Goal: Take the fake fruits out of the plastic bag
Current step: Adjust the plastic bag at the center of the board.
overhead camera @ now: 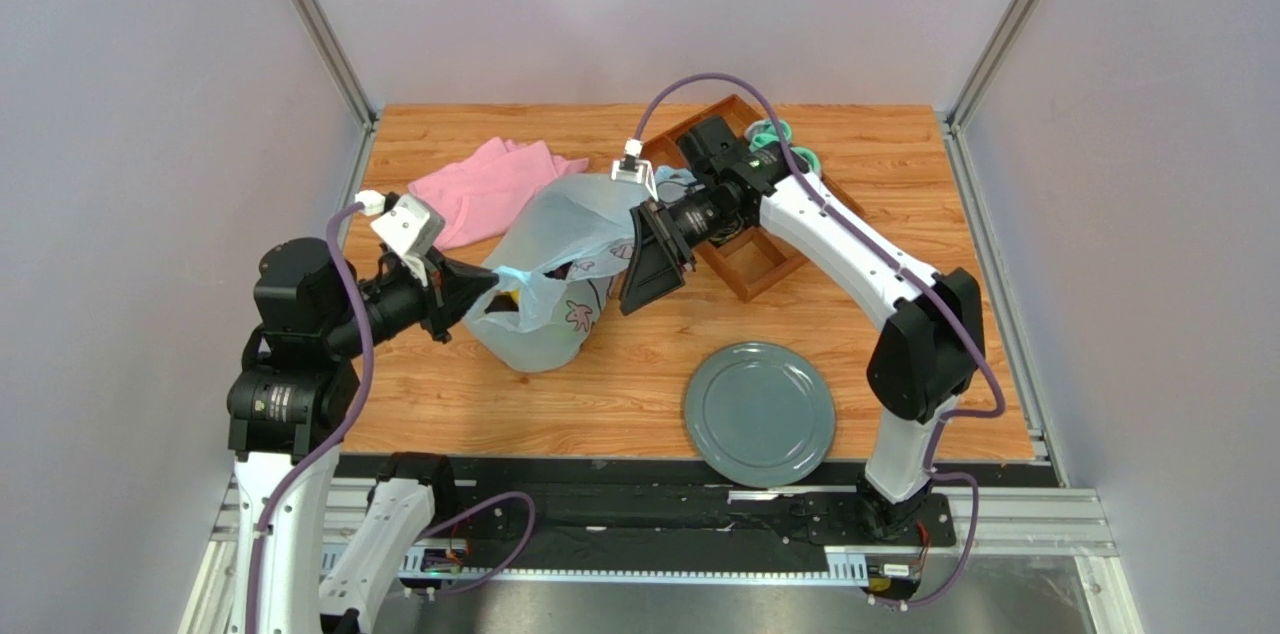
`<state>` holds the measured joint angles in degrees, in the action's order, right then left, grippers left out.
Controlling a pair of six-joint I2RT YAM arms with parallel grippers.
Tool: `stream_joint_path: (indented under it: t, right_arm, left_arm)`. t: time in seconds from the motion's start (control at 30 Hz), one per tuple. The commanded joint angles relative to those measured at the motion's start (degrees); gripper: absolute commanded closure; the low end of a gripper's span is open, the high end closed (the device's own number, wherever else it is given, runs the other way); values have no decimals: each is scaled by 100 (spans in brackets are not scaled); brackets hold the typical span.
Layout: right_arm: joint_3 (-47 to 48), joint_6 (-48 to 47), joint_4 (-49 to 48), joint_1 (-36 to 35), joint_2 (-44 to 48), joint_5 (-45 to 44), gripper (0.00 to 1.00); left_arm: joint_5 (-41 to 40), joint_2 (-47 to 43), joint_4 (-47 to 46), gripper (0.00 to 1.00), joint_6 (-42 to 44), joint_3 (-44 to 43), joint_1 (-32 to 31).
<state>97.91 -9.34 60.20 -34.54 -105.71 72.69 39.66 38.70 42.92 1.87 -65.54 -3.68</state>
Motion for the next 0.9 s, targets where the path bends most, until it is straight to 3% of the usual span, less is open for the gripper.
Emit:
stream_joint_path:
  t: [0.0, 0.13, 0.23, 0.37, 0.57, 0.73, 0.87]
  right_arm:
    - [396, 896, -753, -237, 464, 194, 11]
    - [395, 1654, -1905, -246, 350, -342, 21]
    - [640, 1472, -1829, -395, 87, -1622, 30]
    - [1291, 1285, -1713, -545, -283, -2451, 35]
    - [1355, 1120, -1731, -632, -372, -2812, 47]
    - [118, 1048, -2537, -755, 68, -2944, 58]
    - [-211, 1145, -2848, -974, 112, -3084, 64]
  left_arm:
    - [735, 41, 1022, 100, 760, -328, -10]
    - [1482, 444, 1789, 100, 1560, -319, -10]
    - [1554, 752, 2273, 100, 2176, -267, -27]
    - [1220, 903, 2861, 100, 2975, -223, -123]
    - [315, 1026, 2942, 100, 2802, -618, -221]
    - [-72, 1026, 2968, 100, 2397, -1013, -221]
    - [-160, 885, 3003, 100, 2555, -1040, -221]
